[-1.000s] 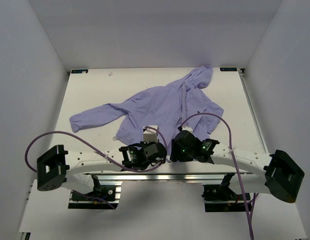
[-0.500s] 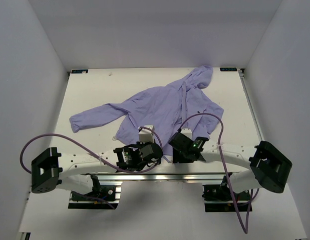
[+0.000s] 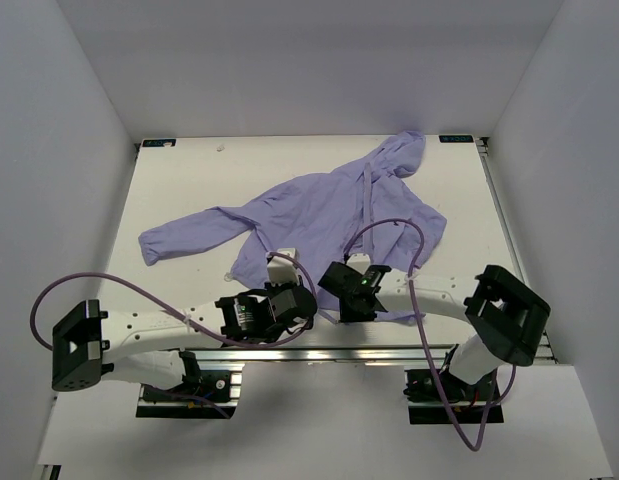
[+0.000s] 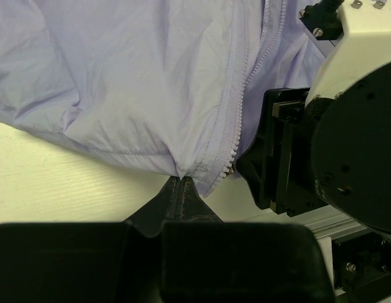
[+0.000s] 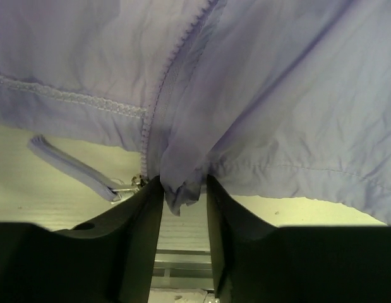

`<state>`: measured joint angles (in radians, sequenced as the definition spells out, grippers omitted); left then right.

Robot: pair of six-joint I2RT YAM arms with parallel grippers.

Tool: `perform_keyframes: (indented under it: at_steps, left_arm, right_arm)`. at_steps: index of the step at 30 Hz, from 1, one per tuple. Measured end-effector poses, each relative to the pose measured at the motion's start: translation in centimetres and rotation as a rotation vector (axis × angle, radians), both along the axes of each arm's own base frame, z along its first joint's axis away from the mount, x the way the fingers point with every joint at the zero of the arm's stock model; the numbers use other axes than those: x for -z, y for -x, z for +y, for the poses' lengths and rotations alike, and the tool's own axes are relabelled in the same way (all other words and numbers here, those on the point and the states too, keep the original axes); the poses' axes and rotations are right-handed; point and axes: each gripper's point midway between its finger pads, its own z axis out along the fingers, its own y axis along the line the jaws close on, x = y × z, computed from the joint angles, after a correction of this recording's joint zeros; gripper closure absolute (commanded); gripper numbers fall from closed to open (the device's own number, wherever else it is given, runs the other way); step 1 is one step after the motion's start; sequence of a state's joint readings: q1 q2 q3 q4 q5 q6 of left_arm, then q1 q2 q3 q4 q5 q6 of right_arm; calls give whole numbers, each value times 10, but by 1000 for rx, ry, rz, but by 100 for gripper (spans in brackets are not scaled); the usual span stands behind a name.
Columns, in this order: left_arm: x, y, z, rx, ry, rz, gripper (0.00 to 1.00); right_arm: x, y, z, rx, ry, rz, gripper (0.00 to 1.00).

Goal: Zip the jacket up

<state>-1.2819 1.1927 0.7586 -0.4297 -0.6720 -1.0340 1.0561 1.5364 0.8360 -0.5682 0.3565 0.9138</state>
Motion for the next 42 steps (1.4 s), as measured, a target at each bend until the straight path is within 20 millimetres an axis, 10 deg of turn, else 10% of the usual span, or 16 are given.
perform_keyframes:
  at_steps: [6,13,32,42]
  left_arm:
    - [-1,-2,7,-26,-4,-9,100]
    - [1,-4,14,-47,-26,-23,100]
    - [-56,-50,-33,-40,119,-145,100]
    - [-43,-52,-44,-44,136,-113,100]
  right_arm:
    - [0,-3,0,17,40,6,100]
    - [-9,3,-12,8,7,-14,100]
    - [-150,-51,18,-255,-899,-490,100]
    - [-162,-39,26,-341,-1036,-483,100]
